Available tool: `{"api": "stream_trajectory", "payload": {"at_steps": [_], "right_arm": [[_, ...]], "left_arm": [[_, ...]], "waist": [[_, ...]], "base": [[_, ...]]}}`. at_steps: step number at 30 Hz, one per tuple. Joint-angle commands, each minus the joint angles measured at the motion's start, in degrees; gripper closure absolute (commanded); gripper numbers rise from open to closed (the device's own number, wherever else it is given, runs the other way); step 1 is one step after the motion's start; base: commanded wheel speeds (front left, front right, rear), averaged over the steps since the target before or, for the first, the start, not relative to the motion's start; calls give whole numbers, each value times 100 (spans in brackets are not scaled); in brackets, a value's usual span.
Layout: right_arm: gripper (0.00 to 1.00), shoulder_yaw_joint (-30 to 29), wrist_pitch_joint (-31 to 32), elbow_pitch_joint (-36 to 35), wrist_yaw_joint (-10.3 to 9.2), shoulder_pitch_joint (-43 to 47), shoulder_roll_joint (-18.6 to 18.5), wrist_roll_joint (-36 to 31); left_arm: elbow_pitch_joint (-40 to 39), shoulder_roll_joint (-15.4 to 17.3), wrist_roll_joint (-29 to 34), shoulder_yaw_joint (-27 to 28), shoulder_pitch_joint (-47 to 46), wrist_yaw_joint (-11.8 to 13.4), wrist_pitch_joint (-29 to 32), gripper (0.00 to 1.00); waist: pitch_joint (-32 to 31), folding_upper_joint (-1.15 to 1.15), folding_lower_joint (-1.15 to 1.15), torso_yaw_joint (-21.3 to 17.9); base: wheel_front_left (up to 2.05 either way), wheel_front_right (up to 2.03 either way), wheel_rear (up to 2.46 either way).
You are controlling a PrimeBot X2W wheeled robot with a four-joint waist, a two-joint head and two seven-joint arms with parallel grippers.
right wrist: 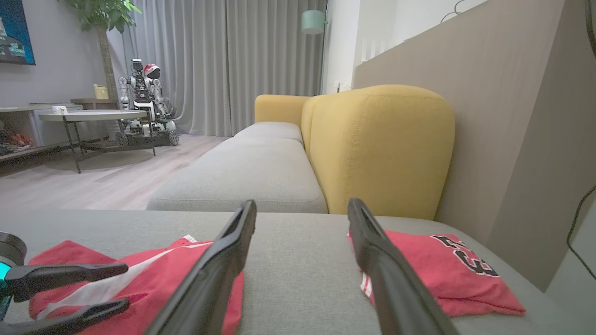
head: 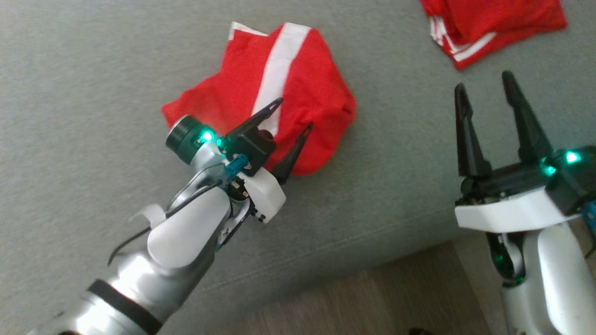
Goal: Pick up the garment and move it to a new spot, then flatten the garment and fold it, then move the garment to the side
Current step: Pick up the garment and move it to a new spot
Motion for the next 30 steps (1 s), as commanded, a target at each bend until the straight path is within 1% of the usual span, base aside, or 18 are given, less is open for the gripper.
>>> {"api": "stream_trajectory", "payload": {"at_steps": [1,4,8,10,12,15,16,20,27,30], "right_arm": [[0,156,-37,-120,-2,108,21,67],[0,158,-37,-44,-2,228,21,103],[0,92,-37,24,-2,372,21,133],[0,72,-37,67,-2,449,21,125],[0,38,-37,119,-2,518,21,125],[0,-51,-37,197,-2,634,21,121],[0,-51,-37,197,-2,634,21,121],[0,-156,-37,260,-2,845,21,59],[0,-255,-37,85,-2,1372,21,125],[0,-310,-37,73,-2,1629,21,160]], "left_arm": [[-312,43,-129,374,68,177,-81,0],[-779,12,-355,745,525,509,-112,0],[-1745,-8,-566,1442,1354,924,-117,0],[-2165,-20,-571,1798,1802,1066,-117,0],[-2485,-80,-573,2152,2252,1146,-118,0],[-2794,-219,-511,2570,2864,1129,-118,0],[-2794,-219,-511,2570,2864,1129,-118,0],[-3102,-406,-233,2979,3544,1033,-119,0],[-3880,-638,633,3583,4435,1089,-119,0],[-4027,-693,810,3749,4715,1000,-119,0]], "waist": [[-258,0,0,358],[-480,0,0,723],[-717,0,0,1201],[-820,0,0,1422],[-922,0,0,1609],[-1089,0,0,1845],[-1089,0,0,1845],[-1357,0,0,2037],[-1663,0,0,2131],[-1731,0,0,2114]], "base": [[0,0,0],[0,0,0],[0,0,0],[0,0,0],[0,0,0],[0,0,0],[0,0,0],[0,0,0],[0,0,0],[0,0,0]]}}
